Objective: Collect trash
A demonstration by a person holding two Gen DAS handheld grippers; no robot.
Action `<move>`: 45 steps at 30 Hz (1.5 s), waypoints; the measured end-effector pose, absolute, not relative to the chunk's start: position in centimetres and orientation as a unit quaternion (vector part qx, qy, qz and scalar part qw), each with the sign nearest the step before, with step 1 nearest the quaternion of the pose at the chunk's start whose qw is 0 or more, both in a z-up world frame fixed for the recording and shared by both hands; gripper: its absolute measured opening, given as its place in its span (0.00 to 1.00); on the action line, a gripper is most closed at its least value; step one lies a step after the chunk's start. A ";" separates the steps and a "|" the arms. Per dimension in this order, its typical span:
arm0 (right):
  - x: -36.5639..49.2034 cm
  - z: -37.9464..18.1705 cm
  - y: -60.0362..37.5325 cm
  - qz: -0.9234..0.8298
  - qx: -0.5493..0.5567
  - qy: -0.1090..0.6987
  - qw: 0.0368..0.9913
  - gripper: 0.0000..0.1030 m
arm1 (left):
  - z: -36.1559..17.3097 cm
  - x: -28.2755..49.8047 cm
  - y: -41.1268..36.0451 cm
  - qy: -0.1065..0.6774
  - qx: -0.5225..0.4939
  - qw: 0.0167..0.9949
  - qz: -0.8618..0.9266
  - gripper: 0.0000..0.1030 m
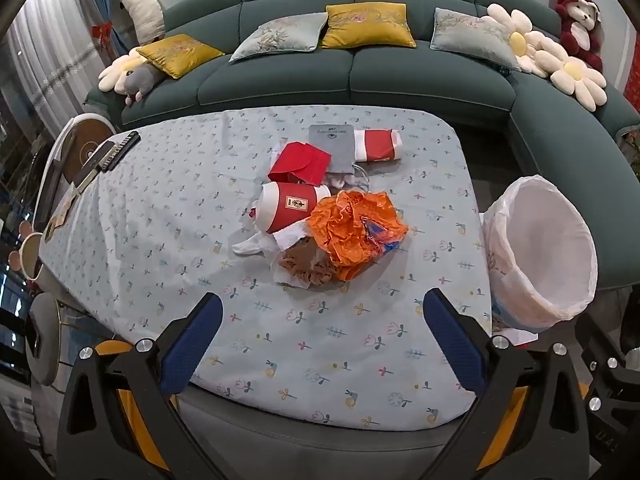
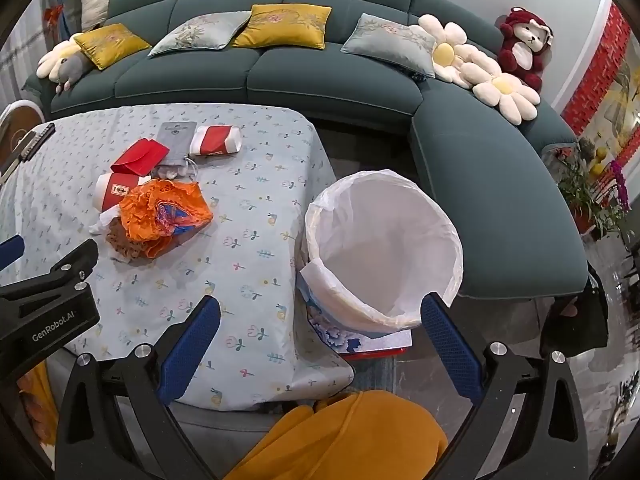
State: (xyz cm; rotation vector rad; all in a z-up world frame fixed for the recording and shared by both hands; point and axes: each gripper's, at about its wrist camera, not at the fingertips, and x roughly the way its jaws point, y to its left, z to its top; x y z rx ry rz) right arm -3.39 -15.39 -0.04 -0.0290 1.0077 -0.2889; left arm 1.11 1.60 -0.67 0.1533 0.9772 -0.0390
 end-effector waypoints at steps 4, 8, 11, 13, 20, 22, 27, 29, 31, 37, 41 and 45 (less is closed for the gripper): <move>-3.1 -0.1 -14.7 -0.139 -0.017 0.481 0.865 0.93 | -0.7 1.1 1.7 0.469 0.071 0.880 -0.016 0.93; -3.1 0.1 -14.6 -0.138 -0.015 0.481 0.866 0.93 | -0.4 1.2 1.8 0.474 0.067 0.878 -0.020 0.93; -3.1 0.1 -14.6 -0.138 -0.015 0.481 0.866 0.93 | -0.3 1.1 1.7 0.472 0.070 0.878 -0.021 0.93; -3.0 0.1 -14.6 -0.138 -0.016 0.482 0.865 0.93 | -0.3 1.2 1.5 0.473 0.073 0.878 -0.021 0.93; -2.7 0.3 -14.6 -0.137 -0.014 0.482 0.865 0.93 | -0.3 1.3 1.7 0.472 0.073 0.879 -0.007 0.93; -2.7 0.3 -14.6 -0.136 -0.014 0.482 0.865 0.93 | -0.3 1.3 1.6 0.471 0.075 0.879 -0.008 0.93; -2.7 0.4 -14.6 -0.136 -0.013 0.482 0.865 0.93 | -0.4 1.1 1.5 0.469 0.079 0.880 -0.009 0.93; -2.7 0.3 -14.6 -0.136 -0.014 0.482 0.865 0.93 | -0.4 1.1 1.5 0.468 0.081 0.880 -0.009 0.93; -2.8 0.3 -14.7 -0.136 -0.014 0.482 0.865 0.93 | -0.4 1.1 1.5 0.466 0.082 0.881 -0.008 0.93; -2.6 0.5 -14.7 -0.136 -0.013 0.481 0.866 0.93 | -0.4 1.0 1.4 0.466 0.082 0.881 -0.005 0.93; -2.5 0.6 -14.7 -0.136 -0.012 0.481 0.866 0.93 | -0.4 1.0 1.4 0.466 0.082 0.881 -0.006 0.93; -2.5 0.5 -14.7 -0.137 -0.013 0.480 0.866 0.93 | -0.4 1.0 1.4 0.467 0.082 0.880 -0.006 0.93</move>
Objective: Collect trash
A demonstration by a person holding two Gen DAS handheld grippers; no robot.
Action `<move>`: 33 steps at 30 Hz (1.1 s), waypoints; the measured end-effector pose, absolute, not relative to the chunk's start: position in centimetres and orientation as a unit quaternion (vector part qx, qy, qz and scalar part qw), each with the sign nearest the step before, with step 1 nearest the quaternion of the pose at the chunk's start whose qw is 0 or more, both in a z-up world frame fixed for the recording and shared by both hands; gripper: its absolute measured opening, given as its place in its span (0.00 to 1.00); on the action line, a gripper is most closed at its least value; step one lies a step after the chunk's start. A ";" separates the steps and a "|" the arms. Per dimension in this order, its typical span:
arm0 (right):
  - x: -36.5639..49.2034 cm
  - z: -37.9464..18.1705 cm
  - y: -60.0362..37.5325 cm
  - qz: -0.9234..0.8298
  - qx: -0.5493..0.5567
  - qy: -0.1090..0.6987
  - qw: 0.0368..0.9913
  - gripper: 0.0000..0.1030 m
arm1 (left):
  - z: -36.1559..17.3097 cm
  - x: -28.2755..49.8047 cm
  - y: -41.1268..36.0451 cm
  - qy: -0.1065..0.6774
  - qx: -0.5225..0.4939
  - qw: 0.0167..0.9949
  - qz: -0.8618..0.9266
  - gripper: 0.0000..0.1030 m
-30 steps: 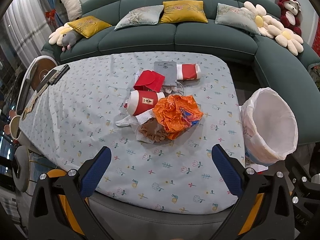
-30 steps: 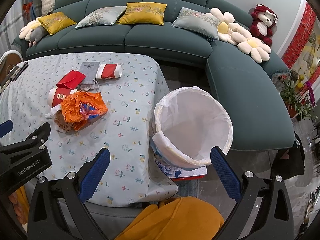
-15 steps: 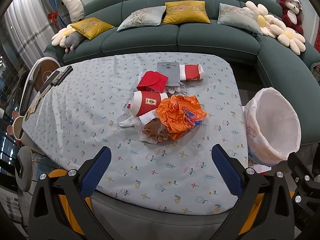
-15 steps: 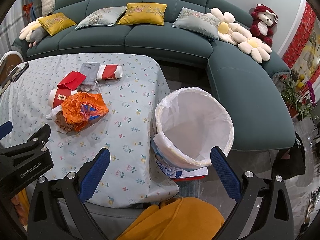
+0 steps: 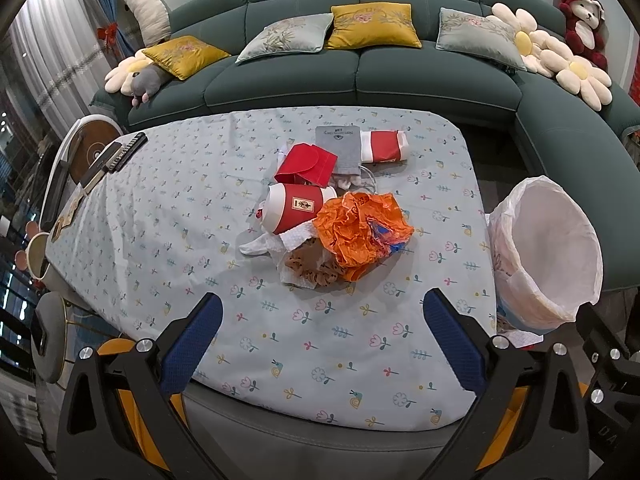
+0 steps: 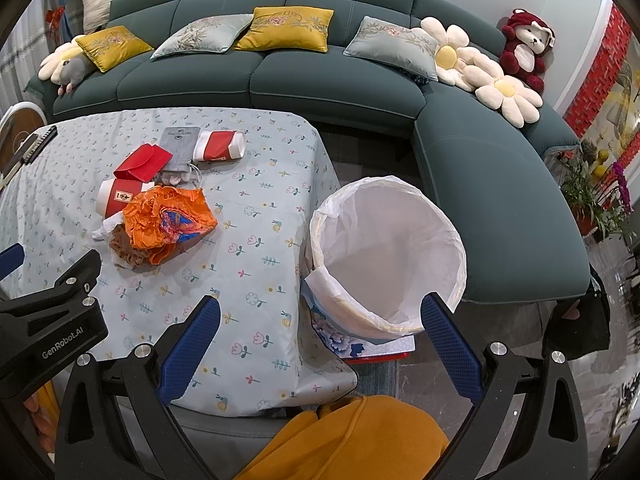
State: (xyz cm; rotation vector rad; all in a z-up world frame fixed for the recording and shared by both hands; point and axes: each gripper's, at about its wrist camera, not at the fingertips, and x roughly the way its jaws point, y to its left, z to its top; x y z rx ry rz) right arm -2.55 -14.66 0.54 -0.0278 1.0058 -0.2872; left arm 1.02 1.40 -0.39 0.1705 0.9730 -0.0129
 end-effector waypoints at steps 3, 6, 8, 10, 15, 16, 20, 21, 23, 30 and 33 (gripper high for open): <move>-2.5 0.6 -14.7 -0.138 -0.011 0.479 0.867 0.93 | -0.3 1.0 1.4 0.468 0.081 0.880 -0.005 0.93; -2.6 0.6 -14.8 -0.138 -0.011 0.479 0.867 0.93 | -0.3 1.0 1.4 0.469 0.080 0.880 -0.006 0.93; -2.6 0.7 -14.8 -0.138 -0.011 0.479 0.867 0.93 | -0.3 1.0 1.4 0.469 0.079 0.880 -0.006 0.93; -2.7 0.6 -14.8 -0.138 -0.011 0.478 0.867 0.93 | -0.3 1.0 1.4 0.469 0.079 0.880 -0.006 0.93; -2.8 0.6 -14.9 -0.139 -0.010 0.477 0.868 0.93 | -0.3 1.0 1.4 0.469 0.081 0.880 -0.005 0.93; -2.8 0.6 -14.9 -0.139 -0.010 0.478 0.867 0.93 | -0.3 1.0 1.4 0.469 0.080 0.879 -0.006 0.93; -2.9 0.5 -15.0 -0.140 -0.010 0.477 0.867 0.93 | -0.4 0.9 1.4 0.469 0.079 0.880 -0.006 0.92; -2.9 0.6 -15.0 -0.141 -0.010 0.477 0.867 0.93 | -0.4 0.9 1.4 0.469 0.079 0.880 -0.006 0.92; -3.0 0.5 -15.1 -0.142 -0.009 0.477 0.867 0.93 | -0.4 0.9 1.4 0.469 0.078 0.879 -0.007 0.92; -3.1 0.5 -15.1 -0.149 -0.009 0.474 0.868 0.93 | -0.6 0.8 1.4 0.471 0.071 0.879 -0.010 0.92; -3.0 0.5 -15.1 -0.152 -0.007 0.474 0.867 0.93 | -0.6 0.8 1.5 0.471 0.074 0.879 -0.009 0.92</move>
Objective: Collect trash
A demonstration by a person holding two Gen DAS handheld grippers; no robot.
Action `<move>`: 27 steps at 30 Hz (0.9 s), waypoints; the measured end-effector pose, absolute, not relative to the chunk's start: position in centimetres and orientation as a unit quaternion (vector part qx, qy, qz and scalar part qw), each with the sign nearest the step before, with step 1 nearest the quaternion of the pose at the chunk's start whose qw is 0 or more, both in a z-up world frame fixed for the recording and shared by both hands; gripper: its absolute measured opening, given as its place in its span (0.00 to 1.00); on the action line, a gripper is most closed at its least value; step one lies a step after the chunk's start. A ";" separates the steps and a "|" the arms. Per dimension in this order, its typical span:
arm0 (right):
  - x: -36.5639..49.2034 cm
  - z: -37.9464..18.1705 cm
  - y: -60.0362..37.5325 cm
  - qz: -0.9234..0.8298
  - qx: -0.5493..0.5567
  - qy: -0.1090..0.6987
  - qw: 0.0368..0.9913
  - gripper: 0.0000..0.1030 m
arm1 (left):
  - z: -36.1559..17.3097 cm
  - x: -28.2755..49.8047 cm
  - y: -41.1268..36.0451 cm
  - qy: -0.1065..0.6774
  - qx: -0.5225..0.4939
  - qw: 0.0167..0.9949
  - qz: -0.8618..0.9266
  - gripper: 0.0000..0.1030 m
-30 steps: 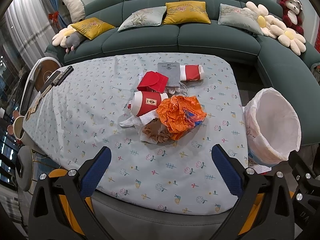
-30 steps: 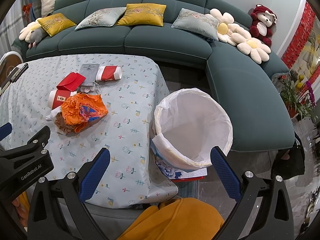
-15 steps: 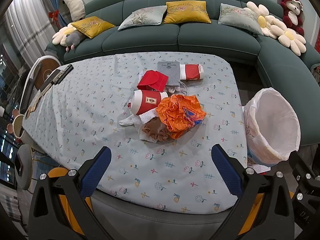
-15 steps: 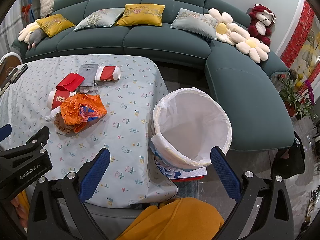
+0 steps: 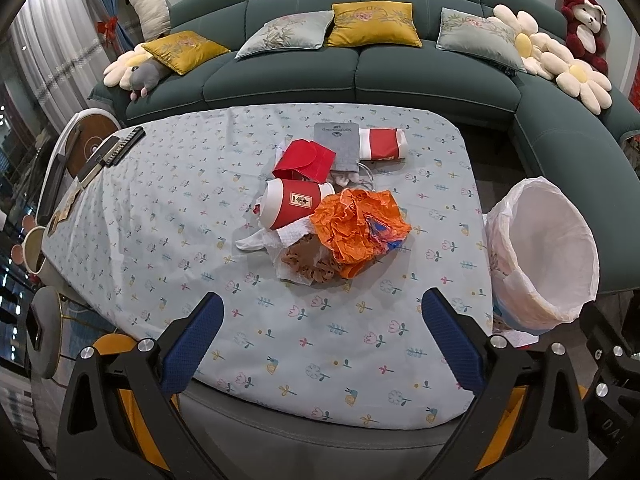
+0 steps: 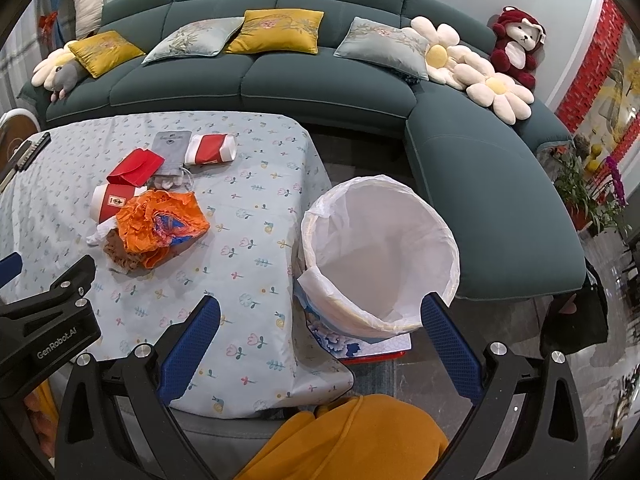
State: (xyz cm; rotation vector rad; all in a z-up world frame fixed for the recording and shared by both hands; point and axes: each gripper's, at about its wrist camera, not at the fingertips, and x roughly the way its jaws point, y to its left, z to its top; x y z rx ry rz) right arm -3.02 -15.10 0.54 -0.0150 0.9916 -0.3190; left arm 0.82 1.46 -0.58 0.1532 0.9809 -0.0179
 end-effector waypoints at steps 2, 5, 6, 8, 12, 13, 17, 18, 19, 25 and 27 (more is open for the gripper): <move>-3.0 0.6 -15.1 -0.155 -0.007 0.472 0.868 0.93 | -0.6 0.8 1.5 0.471 0.071 0.879 -0.008 0.91; -3.0 0.6 -15.1 -0.160 -0.008 0.469 0.868 0.93 | -0.6 1.0 1.7 0.470 0.067 0.880 -0.010 0.90; -3.0 0.5 -15.1 -0.161 -0.008 0.468 0.869 0.93 | -0.6 1.0 1.7 0.470 0.066 0.880 -0.011 0.90; -3.0 0.4 -15.2 -0.165 -0.007 0.467 0.869 0.93 | -0.7 1.0 1.8 0.471 0.064 0.880 -0.014 0.90; -3.2 0.2 -15.3 -0.171 -0.003 0.461 0.871 0.93 | -1.2 1.1 1.9 0.472 0.065 0.879 -0.033 0.90; -3.2 0.2 -15.3 -0.174 -0.003 0.459 0.871 0.93 | -1.3 1.2 1.9 0.471 0.065 0.879 -0.036 0.90; -2.9 -0.1 -15.4 -0.186 0.003 0.455 0.871 0.93 | -2.1 1.5 2.6 0.471 0.065 0.879 -0.035 0.90; -2.7 -0.3 -15.4 -0.185 0.006 0.456 0.870 0.93 | -2.4 1.7 2.8 0.475 0.061 0.877 -0.036 0.90; -2.5 -0.4 -15.3 -0.185 0.007 0.458 0.870 0.93 | -2.8 2.1 3.2 0.483 0.054 0.873 -0.037 0.90; -0.4 -1.1 -13.8 -0.166 0.014 0.462 0.871 0.93 | -4.4 3.3 6.2 0.497 0.034 0.866 -0.036 0.90; 0.7 -1.5 -12.9 -0.152 0.018 0.464 0.873 0.93 | -4.7 3.6 7.1 0.498 0.036 0.866 -0.033 0.90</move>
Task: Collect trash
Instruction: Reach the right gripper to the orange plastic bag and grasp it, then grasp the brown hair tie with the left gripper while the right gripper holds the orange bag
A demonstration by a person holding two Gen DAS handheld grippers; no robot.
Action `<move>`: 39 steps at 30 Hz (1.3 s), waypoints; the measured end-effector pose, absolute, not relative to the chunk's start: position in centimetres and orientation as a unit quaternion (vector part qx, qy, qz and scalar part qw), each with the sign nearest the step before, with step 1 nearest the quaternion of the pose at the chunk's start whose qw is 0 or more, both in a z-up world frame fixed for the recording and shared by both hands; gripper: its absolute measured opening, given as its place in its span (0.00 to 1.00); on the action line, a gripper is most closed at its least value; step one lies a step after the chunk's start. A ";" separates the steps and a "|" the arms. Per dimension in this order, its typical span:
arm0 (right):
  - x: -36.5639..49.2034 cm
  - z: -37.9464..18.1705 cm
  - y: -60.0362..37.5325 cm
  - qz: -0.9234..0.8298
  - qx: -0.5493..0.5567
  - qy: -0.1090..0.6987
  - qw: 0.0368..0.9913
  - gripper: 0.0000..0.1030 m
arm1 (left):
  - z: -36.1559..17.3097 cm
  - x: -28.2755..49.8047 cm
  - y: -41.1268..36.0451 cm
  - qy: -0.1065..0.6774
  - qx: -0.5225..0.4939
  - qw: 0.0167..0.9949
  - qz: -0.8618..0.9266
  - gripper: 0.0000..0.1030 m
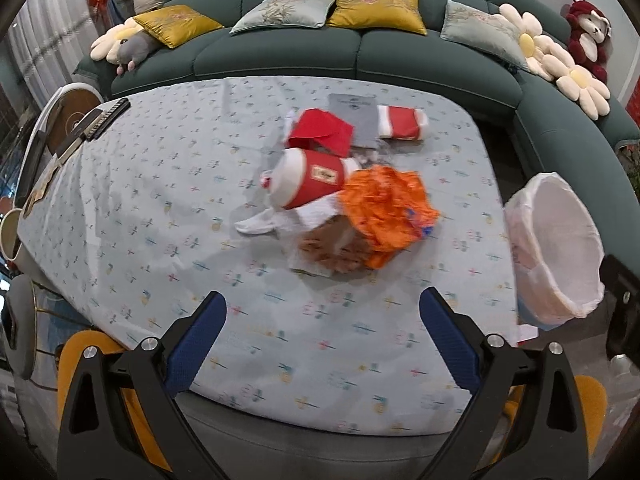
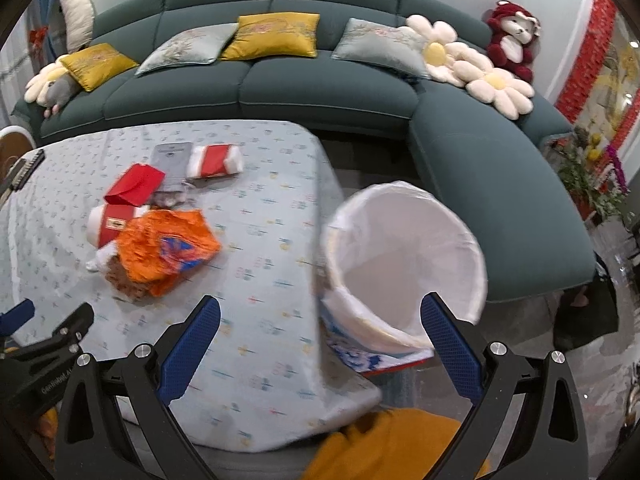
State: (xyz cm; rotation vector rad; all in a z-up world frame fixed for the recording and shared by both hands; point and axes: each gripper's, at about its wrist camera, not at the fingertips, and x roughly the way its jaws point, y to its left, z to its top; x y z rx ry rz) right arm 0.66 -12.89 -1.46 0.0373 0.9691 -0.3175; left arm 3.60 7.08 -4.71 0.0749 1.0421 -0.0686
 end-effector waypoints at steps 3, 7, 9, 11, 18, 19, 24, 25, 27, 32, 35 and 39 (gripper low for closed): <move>2.5 -2.4 -11.1 -0.126 0.025 0.469 0.874 0.92 | -5.5 4.6 9.0 0.504 0.030 0.863 -0.029 0.90; 5.1 -3.9 -8.0 -0.087 0.015 0.482 0.872 0.80 | -6.1 6.2 11.0 0.506 0.013 0.862 -0.023 0.90; 6.4 -4.7 -6.4 -0.065 0.011 0.489 0.870 0.74 | -6.4 7.1 11.6 0.507 0.011 0.861 -0.026 0.90; 7.7 -5.5 -5.2 -0.041 0.018 0.494 0.868 0.70 | -6.7 7.8 11.9 0.509 0.013 0.860 -0.031 0.90; 11.7 -8.2 -3.0 0.000 0.040 0.516 0.856 0.48 | -8.0 10.1 14.3 0.516 0.001 0.856 -0.022 0.90; 12.3 -8.7 -2.8 0.002 0.041 0.521 0.853 0.46 | -8.3 10.3 14.6 0.519 -0.002 0.854 -0.021 0.90; 14.1 -11.4 -1.9 0.008 0.036 0.547 0.836 0.24 | -9.1 10.8 15.0 0.527 -0.002 0.850 -0.031 0.90; 14.2 -11.9 -1.8 0.013 0.036 0.554 0.831 0.17 | -9.3 10.8 14.8 0.528 0.001 0.849 -0.036 0.90; 14.2 -12.6 -1.9 0.015 0.035 0.562 0.826 0.12 | -9.7 10.9 14.4 0.530 0.006 0.847 -0.040 0.90; 13.0 -11.8 -3.0 0.000 0.025 0.552 0.834 0.10 | -10.6 10.9 12.7 0.536 0.008 0.842 -0.057 0.90; 12.1 -10.5 -4.6 -0.022 0.026 0.540 0.841 0.09 | -11.2 11.0 11.5 0.541 -0.002 0.838 -0.072 0.86; 11.1 -9.3 -6.9 -0.045 0.037 0.534 0.844 0.09 | -12.1 11.3 10.1 0.555 -0.016 0.827 -0.089 0.73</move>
